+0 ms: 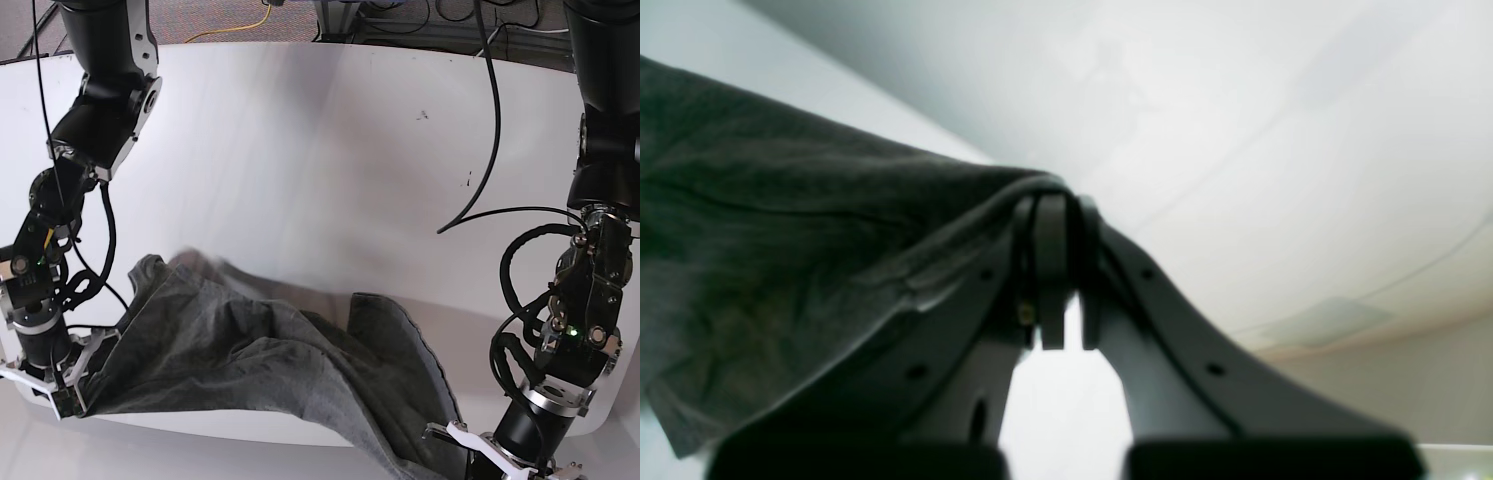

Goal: Layout the t-shirt on the table in an organized manner, then fold the t-shirt properly
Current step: 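Swing the shirt up and lay it flat, then open the left gripper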

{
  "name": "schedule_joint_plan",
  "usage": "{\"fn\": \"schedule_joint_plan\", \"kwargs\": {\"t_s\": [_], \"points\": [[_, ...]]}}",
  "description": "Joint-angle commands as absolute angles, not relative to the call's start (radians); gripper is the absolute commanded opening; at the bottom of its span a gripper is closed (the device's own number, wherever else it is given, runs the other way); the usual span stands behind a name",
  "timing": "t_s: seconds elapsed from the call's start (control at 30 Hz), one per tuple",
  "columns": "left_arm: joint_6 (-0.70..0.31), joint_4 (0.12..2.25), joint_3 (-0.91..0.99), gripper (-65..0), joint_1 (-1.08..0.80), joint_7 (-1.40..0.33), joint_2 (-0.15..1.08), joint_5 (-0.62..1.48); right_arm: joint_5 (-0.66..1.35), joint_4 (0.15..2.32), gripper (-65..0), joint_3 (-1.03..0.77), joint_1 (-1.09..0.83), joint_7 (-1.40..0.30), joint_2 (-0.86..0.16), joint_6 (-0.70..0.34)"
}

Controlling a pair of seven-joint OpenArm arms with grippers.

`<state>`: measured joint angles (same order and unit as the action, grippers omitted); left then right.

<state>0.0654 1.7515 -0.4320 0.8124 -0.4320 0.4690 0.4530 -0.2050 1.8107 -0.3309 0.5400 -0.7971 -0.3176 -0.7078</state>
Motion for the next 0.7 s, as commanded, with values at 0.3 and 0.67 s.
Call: {"fn": "schedule_joint_plan", "kwargs": {"t_s": [0.3,0.67], "points": [[0.074,1.779,-0.375,-65.0,1.036,-0.410,0.587,0.555,-0.196,1.790,-65.0,-0.306,0.696,-0.774,-0.375,-0.698],[0.076,1.735,-0.312,-56.4,1.188,-0.410,0.670,0.651,-0.194,1.755,-65.0,-0.262,0.753,-0.799,-0.389,-0.698]]}}
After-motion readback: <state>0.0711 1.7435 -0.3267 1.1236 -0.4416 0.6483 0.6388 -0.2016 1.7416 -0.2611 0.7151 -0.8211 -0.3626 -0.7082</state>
